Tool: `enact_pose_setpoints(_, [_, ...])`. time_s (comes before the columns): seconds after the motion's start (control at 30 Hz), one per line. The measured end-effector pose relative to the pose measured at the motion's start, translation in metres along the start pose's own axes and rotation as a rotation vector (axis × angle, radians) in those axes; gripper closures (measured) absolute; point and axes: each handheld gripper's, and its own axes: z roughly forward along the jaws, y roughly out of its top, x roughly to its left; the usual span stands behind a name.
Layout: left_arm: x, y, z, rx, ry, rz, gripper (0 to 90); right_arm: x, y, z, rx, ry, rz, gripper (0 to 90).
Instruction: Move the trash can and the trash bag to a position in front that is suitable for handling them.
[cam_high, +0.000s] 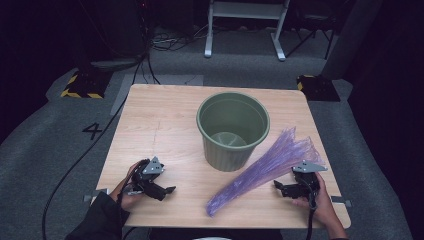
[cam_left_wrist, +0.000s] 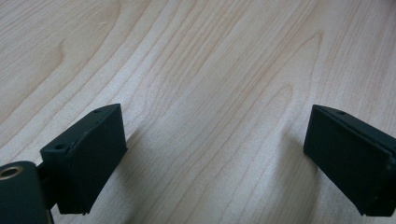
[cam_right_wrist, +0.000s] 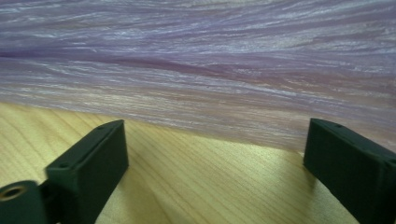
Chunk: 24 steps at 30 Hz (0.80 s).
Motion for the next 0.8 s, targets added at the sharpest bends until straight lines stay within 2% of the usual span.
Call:
enact_pose_setpoints(0.03, [0.0, 0.0, 0.0, 0.0, 0.0, 0.0, 4.5, 0.0, 0.0, 0.0, 0.0, 0.0, 0.0, 7.3])
enact_pose_setpoints(0.1, [-0.001, 0.0, 0.0, 0.001, 0.008, -0.007, 4.0, 0.0, -0.001, -0.001, -0.014, 0.01, -0.009, 14.5])
enact_pose_setpoints(0.17, [-0.002, -0.001, 0.0, 0.002, 0.021, -0.019, 3.8, -0.001, -0.001, -0.002, -0.022, 0.01, -0.008, 15.9])
enact_pose_setpoints(0.47, [-0.003, -0.001, -0.001, 0.005, 0.025, -0.025, 3.3, 0.001, -0.002, -0.008, -0.079, 0.029, -0.035, 15.8])
enact_pose_setpoints(0.5, [-0.003, -0.001, -0.001, 0.005, 0.025, -0.026, 3.3, 0.0, -0.002, -0.011, -0.094, 0.039, -0.022, 16.3])
enact_pose_setpoints(0.63, [-0.003, -0.001, -0.001, 0.005, 0.025, -0.026, 3.3, 0.003, 0.001, -0.016, -0.107, 0.034, -0.034, 17.6])
enact_pose_setpoints(0.7, [-0.003, -0.001, -0.001, 0.004, 0.025, -0.026, 3.3, 0.006, 0.004, -0.022, -0.136, 0.038, -0.034, 17.8])
enact_pose_setpoints(0.8, [-0.003, -0.001, -0.001, 0.004, 0.025, -0.026, 3.2, 0.01, 0.01, -0.028, -0.155, 0.018, -0.051, 17.8])
